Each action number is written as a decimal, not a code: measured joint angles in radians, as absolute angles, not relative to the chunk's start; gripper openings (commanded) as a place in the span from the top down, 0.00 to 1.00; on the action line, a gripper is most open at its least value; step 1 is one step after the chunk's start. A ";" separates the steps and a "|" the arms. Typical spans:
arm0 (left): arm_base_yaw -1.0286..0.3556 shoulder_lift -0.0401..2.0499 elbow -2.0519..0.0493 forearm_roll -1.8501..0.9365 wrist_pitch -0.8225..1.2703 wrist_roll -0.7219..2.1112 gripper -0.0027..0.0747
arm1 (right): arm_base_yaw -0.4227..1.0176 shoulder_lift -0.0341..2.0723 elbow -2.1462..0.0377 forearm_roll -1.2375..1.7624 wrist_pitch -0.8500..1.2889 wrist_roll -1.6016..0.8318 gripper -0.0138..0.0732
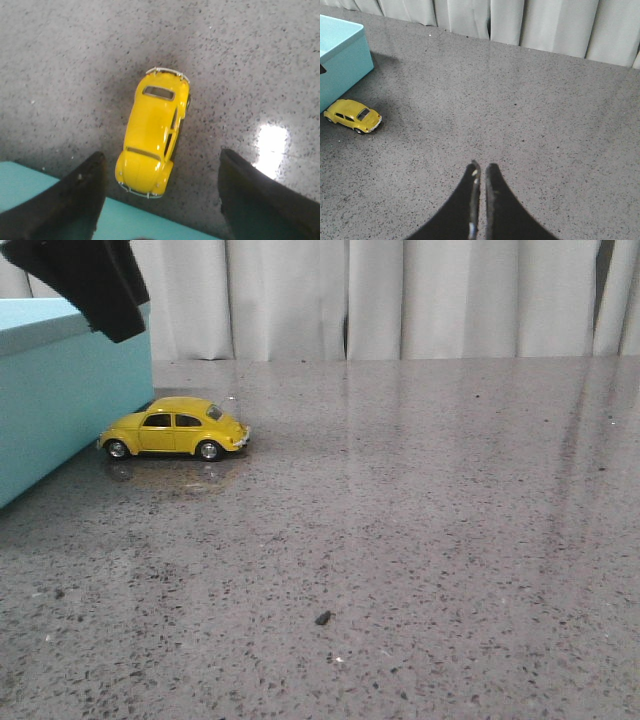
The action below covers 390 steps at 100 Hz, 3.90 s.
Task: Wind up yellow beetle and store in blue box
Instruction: 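Lower the left gripper over the car beside the blue box, then close the left gripper around the car body, then lift the car with the left gripper, lower it into the blue box, open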
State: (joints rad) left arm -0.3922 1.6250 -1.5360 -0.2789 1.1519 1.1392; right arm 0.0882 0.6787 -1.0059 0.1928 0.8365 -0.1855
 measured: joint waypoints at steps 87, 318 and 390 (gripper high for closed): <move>-0.411 1.812 -1.611 -0.312 1.182 1.360 0.39 | 0.135 0.679 -1.004 0.195 0.804 -0.197 0.90; -0.140 1.765 -2.114 -0.055 1.268 0.404 0.83 | 0.135 0.679 -1.004 0.195 0.754 -0.197 0.90; -0.060 1.875 -1.676 0.013 1.200 0.220 0.56 | 0.135 0.679 -1.004 0.195 0.754 -0.197 0.90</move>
